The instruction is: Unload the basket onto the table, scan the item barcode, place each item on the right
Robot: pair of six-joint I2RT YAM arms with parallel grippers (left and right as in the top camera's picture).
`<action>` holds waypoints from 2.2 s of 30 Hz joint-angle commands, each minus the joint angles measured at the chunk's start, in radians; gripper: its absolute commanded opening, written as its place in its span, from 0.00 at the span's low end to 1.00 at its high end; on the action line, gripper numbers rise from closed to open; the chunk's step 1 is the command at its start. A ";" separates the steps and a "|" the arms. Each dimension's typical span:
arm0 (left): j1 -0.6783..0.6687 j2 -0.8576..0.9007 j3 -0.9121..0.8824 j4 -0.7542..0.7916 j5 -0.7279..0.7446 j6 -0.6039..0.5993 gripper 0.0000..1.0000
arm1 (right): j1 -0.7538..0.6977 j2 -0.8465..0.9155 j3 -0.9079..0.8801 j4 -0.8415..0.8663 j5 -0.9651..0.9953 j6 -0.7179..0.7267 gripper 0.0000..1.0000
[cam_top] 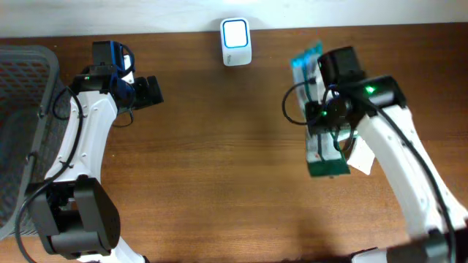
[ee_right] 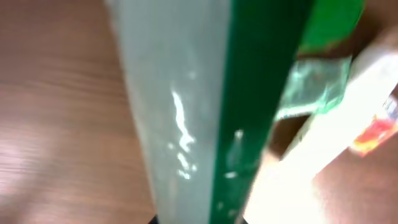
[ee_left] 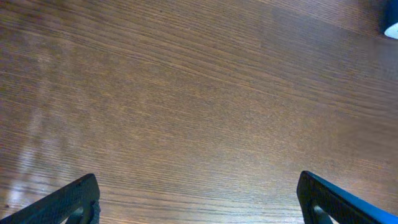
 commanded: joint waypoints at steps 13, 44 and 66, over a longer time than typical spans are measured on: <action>0.000 -0.014 0.011 -0.002 -0.003 0.002 0.99 | -0.231 0.053 0.245 -0.203 -0.049 -0.039 0.75; 0.000 -0.014 0.011 -0.002 -0.004 0.002 0.99 | -0.212 -1.582 -1.532 1.222 -0.084 -0.034 0.98; -0.001 -0.527 -0.270 0.181 -0.064 0.091 0.99 | -0.212 -1.581 -1.532 1.152 -0.083 -0.034 0.98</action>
